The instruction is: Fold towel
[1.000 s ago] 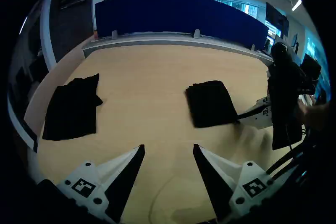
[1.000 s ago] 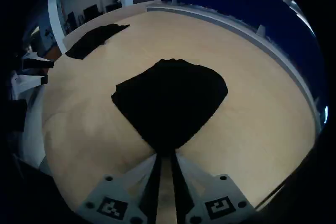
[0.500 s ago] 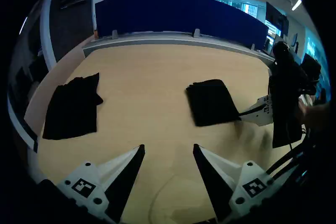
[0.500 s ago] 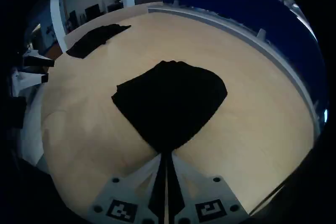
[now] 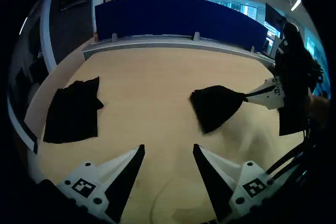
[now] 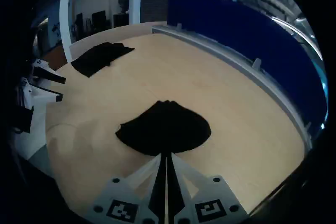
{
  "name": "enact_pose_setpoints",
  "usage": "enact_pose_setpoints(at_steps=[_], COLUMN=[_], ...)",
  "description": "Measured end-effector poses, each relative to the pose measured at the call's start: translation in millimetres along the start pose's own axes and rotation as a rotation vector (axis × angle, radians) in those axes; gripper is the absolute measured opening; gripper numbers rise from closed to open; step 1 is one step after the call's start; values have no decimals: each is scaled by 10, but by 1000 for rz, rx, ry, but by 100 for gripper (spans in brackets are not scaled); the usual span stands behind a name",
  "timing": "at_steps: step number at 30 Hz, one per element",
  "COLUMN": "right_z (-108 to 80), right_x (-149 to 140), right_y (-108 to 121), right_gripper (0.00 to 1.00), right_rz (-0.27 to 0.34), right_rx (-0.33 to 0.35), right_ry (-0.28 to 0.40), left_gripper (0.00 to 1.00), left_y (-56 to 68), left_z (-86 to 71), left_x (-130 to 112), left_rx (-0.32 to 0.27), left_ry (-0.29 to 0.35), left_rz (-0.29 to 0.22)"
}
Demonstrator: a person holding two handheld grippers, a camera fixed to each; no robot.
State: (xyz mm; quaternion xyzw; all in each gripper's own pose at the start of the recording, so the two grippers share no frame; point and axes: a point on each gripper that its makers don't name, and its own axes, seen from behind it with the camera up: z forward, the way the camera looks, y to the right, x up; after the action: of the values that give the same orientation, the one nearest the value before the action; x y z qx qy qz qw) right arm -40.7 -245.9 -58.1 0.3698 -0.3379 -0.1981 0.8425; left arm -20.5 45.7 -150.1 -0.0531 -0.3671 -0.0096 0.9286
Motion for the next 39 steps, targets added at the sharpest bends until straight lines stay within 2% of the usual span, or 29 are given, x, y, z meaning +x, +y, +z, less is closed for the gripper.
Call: enact_pose_setpoints(at_steps=[6,15,23,29,39], right_z=[-243,-485,-613,-772,-1159], right_x=[377,633,589,525,399], right_y=[85,196,319,512,1078], right_gripper=[2,2,2,2,3], right_rz=[-56,-41,-15,5,45], right_rx=[-32,-53,-68,-95,-158], right_ry=[52,89,91,93,97], left_gripper=[85,85,85,85,85], left_y=[29,82,132,176,282], left_z=[14,15,27,54,119], left_x=[50,115,156,185,255], left_rx=[-6,-18,-27,-35,-49], left_ry=[8,16,17,17,13], left_rz=[0,9,16,23,46])
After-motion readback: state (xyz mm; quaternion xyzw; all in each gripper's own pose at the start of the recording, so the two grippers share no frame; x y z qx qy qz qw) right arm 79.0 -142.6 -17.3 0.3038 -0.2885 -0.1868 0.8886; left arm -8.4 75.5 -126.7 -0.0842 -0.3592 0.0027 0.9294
